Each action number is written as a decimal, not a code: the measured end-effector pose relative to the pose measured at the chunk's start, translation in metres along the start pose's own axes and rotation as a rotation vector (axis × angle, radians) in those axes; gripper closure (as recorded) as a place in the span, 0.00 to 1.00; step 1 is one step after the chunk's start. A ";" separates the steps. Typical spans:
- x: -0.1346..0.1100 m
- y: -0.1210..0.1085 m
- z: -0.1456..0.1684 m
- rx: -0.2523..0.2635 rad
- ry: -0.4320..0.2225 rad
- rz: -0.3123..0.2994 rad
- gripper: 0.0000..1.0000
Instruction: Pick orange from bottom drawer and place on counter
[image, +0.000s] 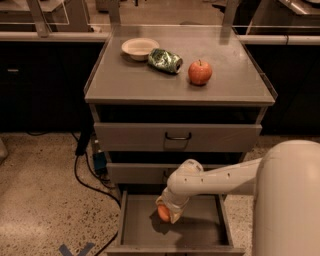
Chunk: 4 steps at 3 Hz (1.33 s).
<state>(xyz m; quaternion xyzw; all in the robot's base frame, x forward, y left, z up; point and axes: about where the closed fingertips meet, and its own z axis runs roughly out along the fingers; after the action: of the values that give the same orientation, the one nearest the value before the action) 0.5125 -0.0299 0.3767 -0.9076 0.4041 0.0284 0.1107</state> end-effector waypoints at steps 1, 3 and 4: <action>0.004 -0.008 -0.067 0.020 0.067 -0.002 1.00; 0.008 -0.013 -0.141 0.031 0.137 0.011 1.00; 0.008 -0.013 -0.151 0.055 0.117 0.003 1.00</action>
Offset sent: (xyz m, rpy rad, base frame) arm 0.0126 -0.0438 0.2086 -0.1161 -0.1510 -0.0687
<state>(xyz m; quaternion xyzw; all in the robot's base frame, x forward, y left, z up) 0.5216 -0.0608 0.5249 -0.9037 0.4118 -0.0357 0.1117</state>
